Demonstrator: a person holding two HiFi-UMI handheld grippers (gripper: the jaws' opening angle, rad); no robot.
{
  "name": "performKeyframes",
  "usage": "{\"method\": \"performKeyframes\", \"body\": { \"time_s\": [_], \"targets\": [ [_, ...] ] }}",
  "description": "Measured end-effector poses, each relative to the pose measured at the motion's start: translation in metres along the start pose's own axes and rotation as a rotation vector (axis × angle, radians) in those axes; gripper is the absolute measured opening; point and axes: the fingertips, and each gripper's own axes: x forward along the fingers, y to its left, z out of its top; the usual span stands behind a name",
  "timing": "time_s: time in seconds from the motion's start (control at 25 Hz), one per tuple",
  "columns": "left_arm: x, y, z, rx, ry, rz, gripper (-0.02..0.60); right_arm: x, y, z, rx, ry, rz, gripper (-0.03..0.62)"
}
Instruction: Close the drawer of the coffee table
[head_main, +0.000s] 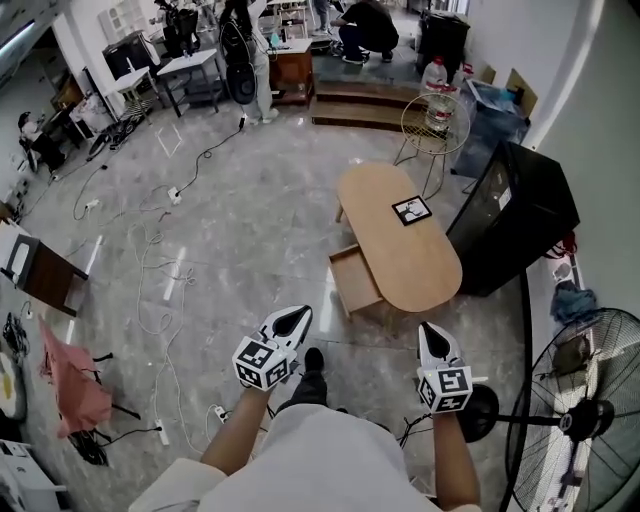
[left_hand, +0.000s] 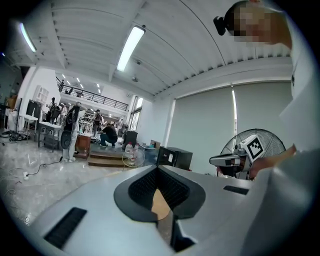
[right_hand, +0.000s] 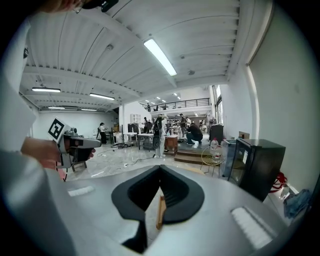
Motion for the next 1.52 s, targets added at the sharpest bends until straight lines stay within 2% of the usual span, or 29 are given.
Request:
{"method": "performKeyframes", "body": {
  "time_s": [0.28, 0.64, 0.92, 1.24, 1.52],
  "targets": [
    [0.045, 0.057, 0.022, 0.01, 0.001, -0.038, 0.006, 0.057, -0.015, 0.022, 0.015, -0.013, -0.069, 0.011],
    [0.096, 0.13, 0.053, 0.01, 0.004, -0.105, 0.006, 0.131, -0.015, 0.053, 0.012, -0.005, -0.125, 0.011],
    [0.133, 0.178, 0.063, 0.006, 0.015, -0.142, 0.006, 0.18, -0.021, 0.065, 0.014, -0.001, -0.171, 0.011],
    [0.162, 0.208, 0.066, 0.017, 0.043, -0.176, 0.006, 0.22, -0.025, 0.072, 0.007, -0.003, -0.189, 0.011],
    [0.184, 0.208, 0.068, 0.017, 0.049, -0.17, 0.006, 0.238, -0.041, 0.07, -0.001, 0.014, -0.179, 0.011]
  ]
}}
